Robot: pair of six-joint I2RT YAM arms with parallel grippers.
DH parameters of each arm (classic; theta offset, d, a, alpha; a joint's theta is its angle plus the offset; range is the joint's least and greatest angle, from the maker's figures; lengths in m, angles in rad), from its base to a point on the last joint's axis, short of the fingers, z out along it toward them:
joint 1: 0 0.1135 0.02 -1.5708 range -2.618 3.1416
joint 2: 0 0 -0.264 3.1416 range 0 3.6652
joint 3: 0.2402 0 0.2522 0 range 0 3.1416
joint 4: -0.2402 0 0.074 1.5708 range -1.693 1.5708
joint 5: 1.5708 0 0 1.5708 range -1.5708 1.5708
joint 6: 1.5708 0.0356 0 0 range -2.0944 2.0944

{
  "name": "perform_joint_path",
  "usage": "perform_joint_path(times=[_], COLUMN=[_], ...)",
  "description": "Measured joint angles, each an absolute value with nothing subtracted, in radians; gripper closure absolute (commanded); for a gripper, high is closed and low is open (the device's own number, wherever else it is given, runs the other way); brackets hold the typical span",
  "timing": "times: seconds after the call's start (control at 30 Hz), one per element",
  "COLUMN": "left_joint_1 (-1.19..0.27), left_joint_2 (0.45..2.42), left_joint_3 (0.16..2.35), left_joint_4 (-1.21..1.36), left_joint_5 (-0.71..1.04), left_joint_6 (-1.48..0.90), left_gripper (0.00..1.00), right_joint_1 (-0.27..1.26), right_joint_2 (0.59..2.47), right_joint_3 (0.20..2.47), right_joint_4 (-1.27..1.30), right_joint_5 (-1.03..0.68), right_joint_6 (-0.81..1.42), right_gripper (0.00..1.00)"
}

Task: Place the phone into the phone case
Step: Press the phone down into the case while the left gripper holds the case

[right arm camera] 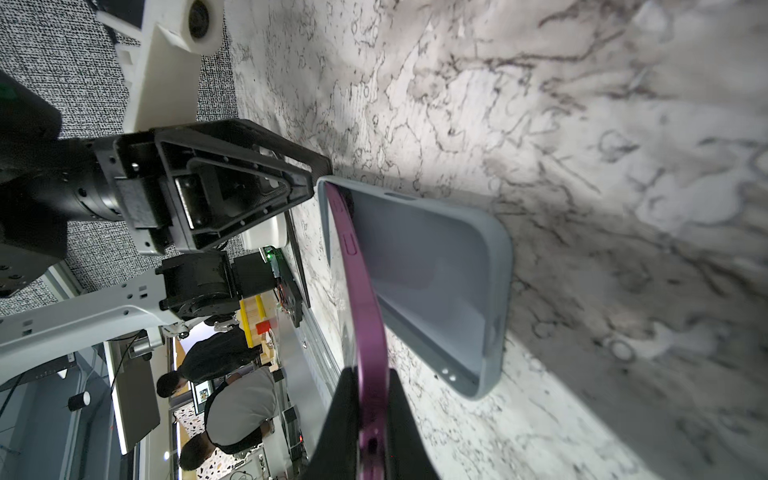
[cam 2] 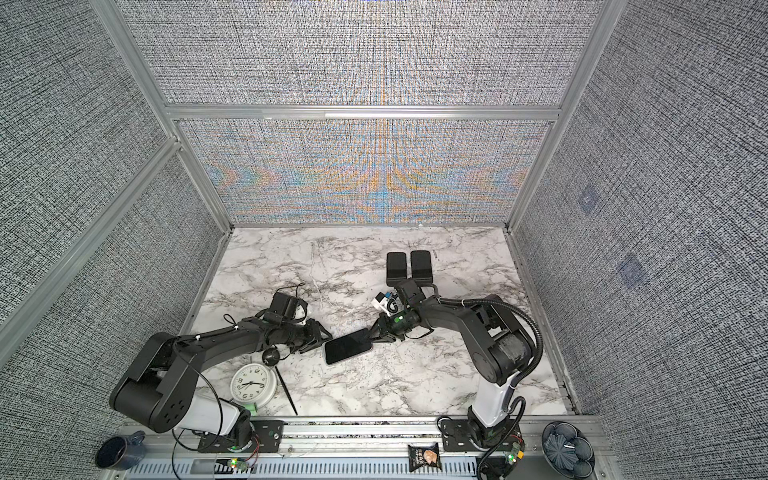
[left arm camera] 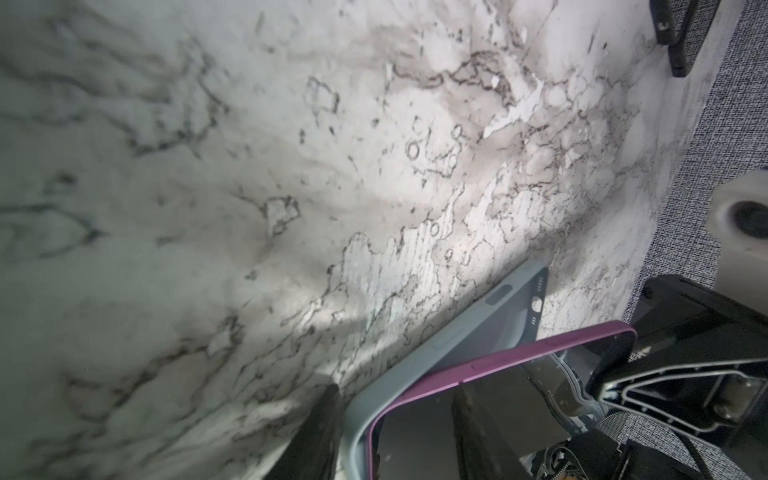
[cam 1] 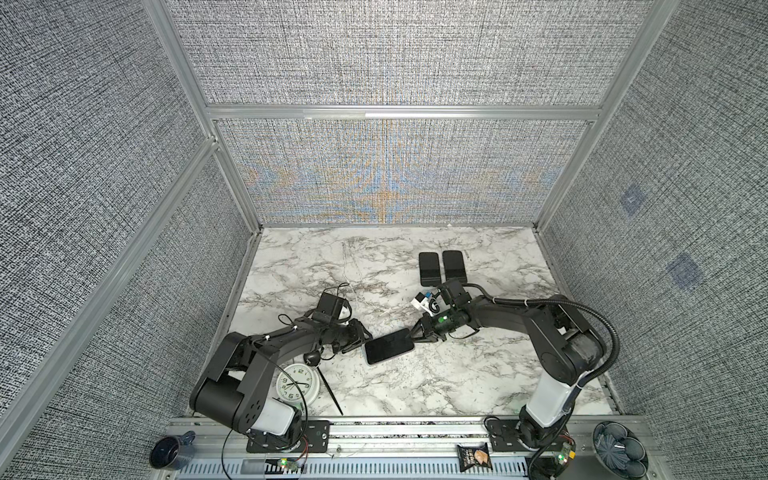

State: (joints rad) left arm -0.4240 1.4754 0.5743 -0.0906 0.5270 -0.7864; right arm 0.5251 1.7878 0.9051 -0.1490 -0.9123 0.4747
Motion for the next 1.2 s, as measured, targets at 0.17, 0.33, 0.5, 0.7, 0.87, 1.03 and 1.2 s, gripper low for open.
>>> perform_joint_path(times=[0.17, 0.33, 0.5, 0.7, 0.87, 1.03, 1.2], left_joint_1=[-0.424, -0.424, -0.424, -0.435, -0.444, -0.443, -0.442], left_joint_2=[1.463, 1.383, 1.308, 1.339, 1.413, 1.454, 1.471], left_joint_3=[0.554, 0.518, 0.51, 0.505, 0.507, 0.532, 0.536], left_joint_4=[-0.07, -0.12, -0.205, -0.201, -0.136, -0.135, -0.135], left_joint_5=[0.534, 0.526, 0.531, 0.58, 0.614, 0.639, 0.647], left_joint_6=[-0.794, -0.798, -0.795, -0.79, -0.799, -0.812, -0.812], left_gripper=[0.54, 0.54, 0.52, 0.52, 0.53, 0.54, 0.54], right_joint_1=[0.527, 0.526, 0.525, 0.525, 0.526, 0.525, 0.527], right_joint_2=[1.783, 1.804, 1.818, 1.833, 1.84, 1.859, 1.86], right_joint_3=[0.913, 0.907, 0.907, 0.921, 0.933, 0.95, 0.958], right_joint_4=[-0.183, -0.183, -0.175, -0.18, -0.196, -0.212, -0.231], right_joint_5=[-0.903, -0.904, -0.916, -0.921, -0.922, -0.917, -0.896], right_joint_6=[0.461, 0.458, 0.454, 0.432, 0.421, 0.412, 0.409], right_gripper=[1.0, 1.0, 1.0, 1.0, 1.0, 0.97, 0.92])
